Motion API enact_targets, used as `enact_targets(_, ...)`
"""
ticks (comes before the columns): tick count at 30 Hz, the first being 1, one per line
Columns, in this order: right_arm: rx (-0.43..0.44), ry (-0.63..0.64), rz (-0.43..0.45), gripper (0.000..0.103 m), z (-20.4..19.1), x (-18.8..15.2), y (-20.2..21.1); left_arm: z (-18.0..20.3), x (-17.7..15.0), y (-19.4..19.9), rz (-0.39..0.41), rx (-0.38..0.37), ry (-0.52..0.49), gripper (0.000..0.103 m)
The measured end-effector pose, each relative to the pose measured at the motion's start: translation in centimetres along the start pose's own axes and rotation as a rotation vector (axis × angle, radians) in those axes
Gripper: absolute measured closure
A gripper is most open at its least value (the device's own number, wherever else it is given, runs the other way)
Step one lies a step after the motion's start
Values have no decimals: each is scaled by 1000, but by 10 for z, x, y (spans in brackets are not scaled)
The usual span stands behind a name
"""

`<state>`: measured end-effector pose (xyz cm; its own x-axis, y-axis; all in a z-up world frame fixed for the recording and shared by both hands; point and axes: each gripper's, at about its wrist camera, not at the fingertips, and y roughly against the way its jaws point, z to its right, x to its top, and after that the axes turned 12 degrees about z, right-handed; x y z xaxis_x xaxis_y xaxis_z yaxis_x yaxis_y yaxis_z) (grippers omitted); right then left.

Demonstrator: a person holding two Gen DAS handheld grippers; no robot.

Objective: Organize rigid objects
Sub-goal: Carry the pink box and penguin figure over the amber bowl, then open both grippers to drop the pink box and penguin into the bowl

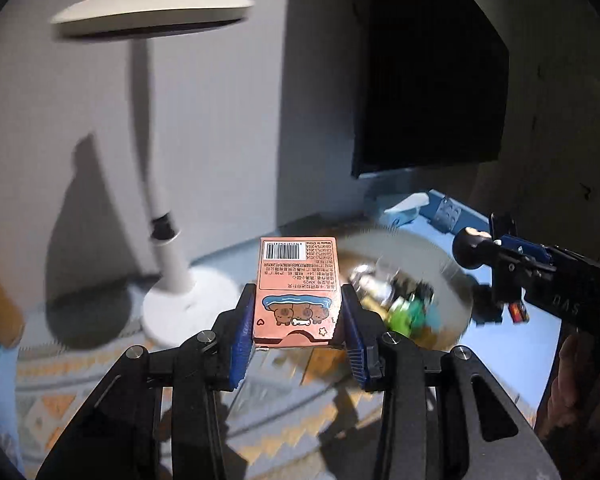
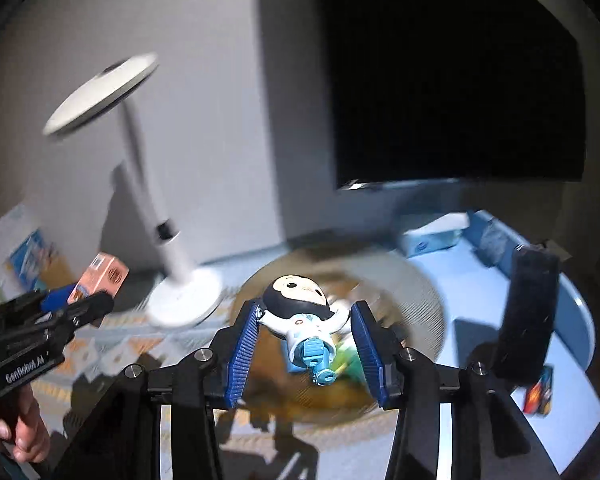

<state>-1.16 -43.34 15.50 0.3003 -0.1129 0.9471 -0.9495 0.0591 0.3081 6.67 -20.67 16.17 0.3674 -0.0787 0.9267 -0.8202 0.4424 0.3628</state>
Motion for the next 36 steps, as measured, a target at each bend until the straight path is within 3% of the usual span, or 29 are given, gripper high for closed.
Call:
enact_targets(6, -74, -42, -33, 56, 41, -1, -31, 22, 10, -58, -33, -53, 32, 66)
enact_targets(16, -195, -11, -163, 56, 56, -54, -71, 53, -53, -132, -178, -61, -35, 66)
enact_targets(19, -220, 7, -182, 56, 56, -62, -77, 62, -66, -144, -192, -41, -96, 66)
enact_targets(36, -234, -11, -196, 57, 65, -68, -81, 75, -79, -159, -247, -55, -109, 64)
